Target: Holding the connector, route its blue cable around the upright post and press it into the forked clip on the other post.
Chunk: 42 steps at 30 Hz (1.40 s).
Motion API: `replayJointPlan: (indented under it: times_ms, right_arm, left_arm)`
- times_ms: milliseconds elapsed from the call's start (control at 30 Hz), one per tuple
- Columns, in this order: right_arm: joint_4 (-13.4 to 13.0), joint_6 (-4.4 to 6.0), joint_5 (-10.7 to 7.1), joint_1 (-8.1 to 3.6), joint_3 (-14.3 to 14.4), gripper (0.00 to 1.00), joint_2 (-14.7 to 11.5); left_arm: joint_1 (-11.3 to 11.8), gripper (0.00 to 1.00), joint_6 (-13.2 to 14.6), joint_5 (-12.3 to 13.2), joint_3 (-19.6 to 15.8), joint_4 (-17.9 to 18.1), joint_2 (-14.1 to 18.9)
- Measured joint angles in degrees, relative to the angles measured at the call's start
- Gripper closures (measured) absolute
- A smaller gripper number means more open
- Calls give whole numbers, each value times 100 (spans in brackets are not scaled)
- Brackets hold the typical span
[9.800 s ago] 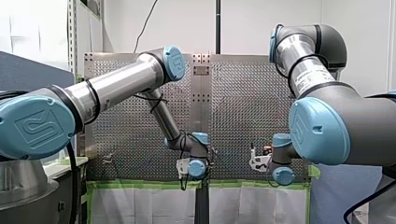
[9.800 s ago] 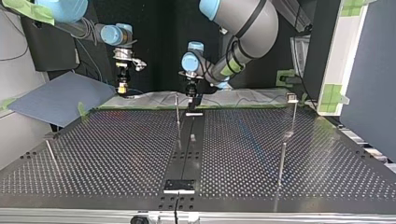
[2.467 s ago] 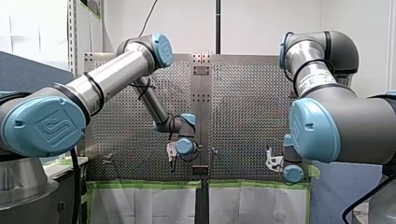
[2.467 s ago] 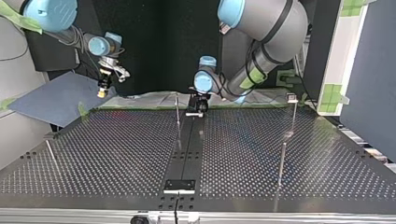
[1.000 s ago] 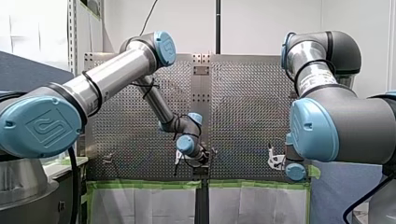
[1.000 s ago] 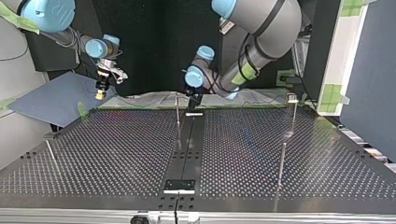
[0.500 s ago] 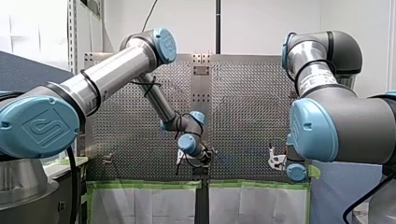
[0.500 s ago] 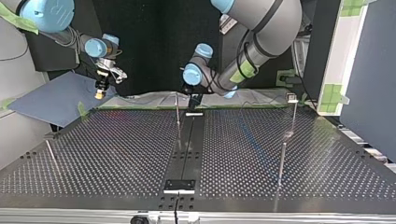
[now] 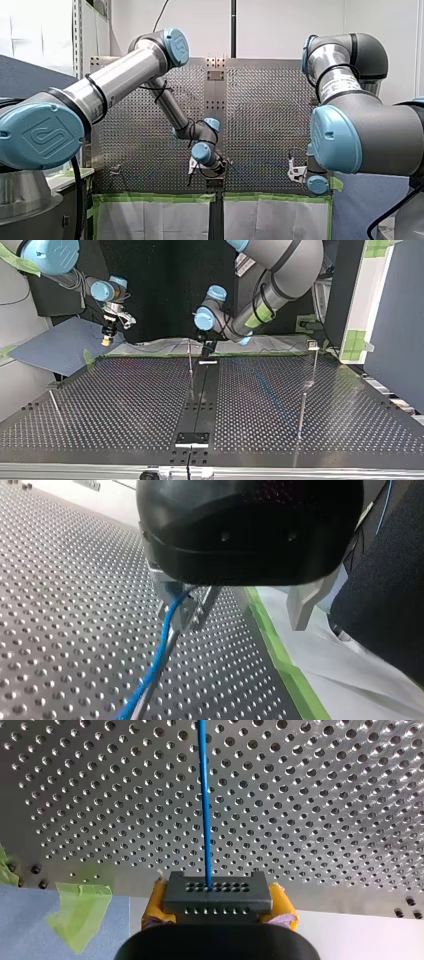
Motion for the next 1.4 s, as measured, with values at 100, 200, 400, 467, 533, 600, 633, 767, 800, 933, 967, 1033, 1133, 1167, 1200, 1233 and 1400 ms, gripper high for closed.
replayJointPlan:
  times_ms: [100,200,400,467,533,600,633,767,800,933,967,1033,1133,1167,1200,1233,1400]
  right_arm:
    - [0,0,-1,0,1,100,-1]
    - [-2,0,-1,-1,2,100,-1]
    - [-4,0,-7,-2,3,100,0]
    - [-4,0,-13,-1,7,100,0]
    - [-3,0,-15,-2,9,100,0]
    - [-3,0,-17,-1,9,100,0]
    - [-3,0,-17,-2,10,100,0]
    - [-5,0,-18,-3,10,100,0]
    - [-5,0,-18,-4,10,100,1]
    - [-5,0,-28,-2,8,100,0]
    - [-5,1,-32,-3,7,100,1]
    - [-5,5,-39,-3,8,100,0]
    - [-5,8,-43,-4,9,100,0]
    - [-5,10,-43,-4,9,100,0]
    - [-5,12,-44,-4,10,100,0]
    - [-5,13,-44,-3,10,100,0]
    - [-5,17,-44,-4,10,100,0]
  left_arm:
    - [-39,0,0,10,-25,2,54]
    - [-69,0,-1,24,-100,40,125]
    - [-106,0,-1,81,-316,152,186]
    - [-117,0,0,95,-371,188,189]
    - [-134,0,1,113,-410,218,190]
    - [-150,0,1,123,-428,233,191]
    - [-155,0,0,126,-432,237,191]
    - [-168,0,-1,129,-439,249,192]
    - [-169,0,-1,127,-439,250,193]
    - [-173,0,0,113,-440,252,193]
    - [-174,0,0,111,-440,252,193]
    - [-174,0,0,107,-441,252,193]
    - [-174,0,0,100,-441,252,193]
    - [-174,0,1,99,-441,252,193]
    - [-173,0,3,95,-441,252,193]
    - [-172,0,4,93,-441,252,193]
    - [-171,0,21,73,-442,246,193]
